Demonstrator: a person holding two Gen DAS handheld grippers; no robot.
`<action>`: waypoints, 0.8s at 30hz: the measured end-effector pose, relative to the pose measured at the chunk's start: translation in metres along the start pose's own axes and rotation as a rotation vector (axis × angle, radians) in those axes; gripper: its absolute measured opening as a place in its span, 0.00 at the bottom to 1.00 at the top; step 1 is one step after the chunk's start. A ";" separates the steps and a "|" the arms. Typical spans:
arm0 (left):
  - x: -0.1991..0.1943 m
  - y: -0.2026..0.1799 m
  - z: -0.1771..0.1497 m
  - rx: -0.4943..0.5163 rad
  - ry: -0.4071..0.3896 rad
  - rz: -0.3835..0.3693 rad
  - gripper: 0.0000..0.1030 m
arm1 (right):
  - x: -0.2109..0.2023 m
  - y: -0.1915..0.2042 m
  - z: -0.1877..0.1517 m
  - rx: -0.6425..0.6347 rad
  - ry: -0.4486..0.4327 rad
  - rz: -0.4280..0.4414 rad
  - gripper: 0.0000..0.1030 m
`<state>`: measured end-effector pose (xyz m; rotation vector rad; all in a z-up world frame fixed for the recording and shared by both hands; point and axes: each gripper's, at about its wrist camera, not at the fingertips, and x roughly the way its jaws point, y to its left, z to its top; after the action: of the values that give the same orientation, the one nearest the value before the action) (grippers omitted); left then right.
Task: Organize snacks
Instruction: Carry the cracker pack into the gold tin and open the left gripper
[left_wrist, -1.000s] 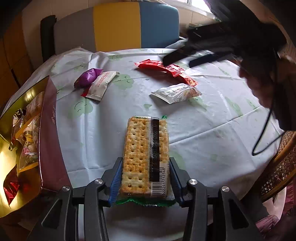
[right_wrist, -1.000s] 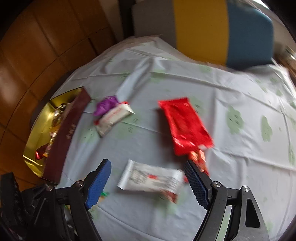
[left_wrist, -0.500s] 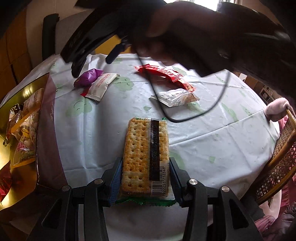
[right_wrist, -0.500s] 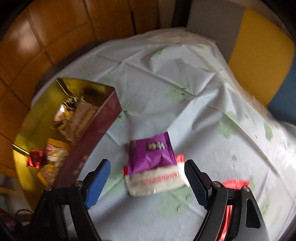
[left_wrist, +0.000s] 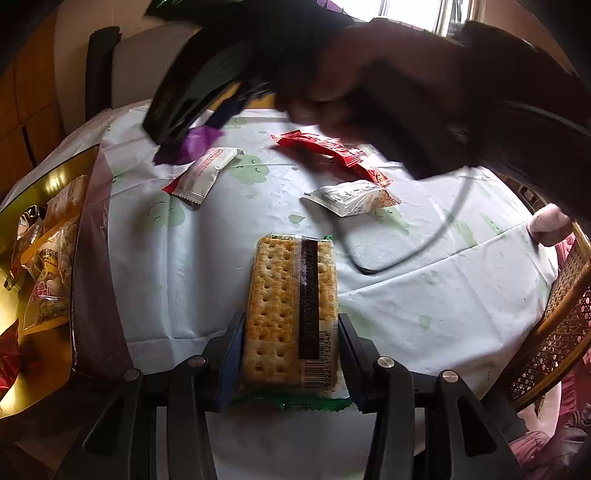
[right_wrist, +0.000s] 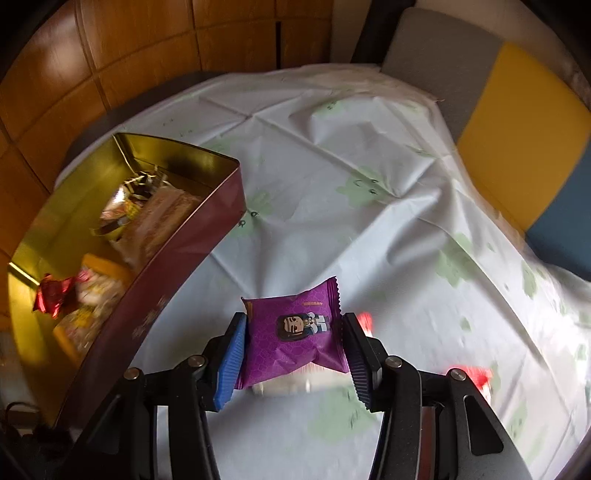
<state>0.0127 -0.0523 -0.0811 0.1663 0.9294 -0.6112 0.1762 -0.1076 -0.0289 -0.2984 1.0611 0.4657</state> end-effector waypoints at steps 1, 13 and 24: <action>0.000 -0.001 0.000 0.000 -0.002 0.002 0.47 | -0.009 -0.002 -0.009 0.014 -0.005 -0.001 0.50; -0.002 -0.004 0.000 -0.017 0.001 0.032 0.47 | -0.078 -0.026 -0.137 0.207 0.033 -0.054 0.50; -0.041 -0.010 0.013 -0.036 -0.066 0.079 0.46 | -0.068 -0.028 -0.185 0.308 0.066 -0.097 0.50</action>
<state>-0.0026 -0.0482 -0.0397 0.1496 0.8654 -0.5237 0.0211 -0.2305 -0.0533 -0.0919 1.1591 0.2023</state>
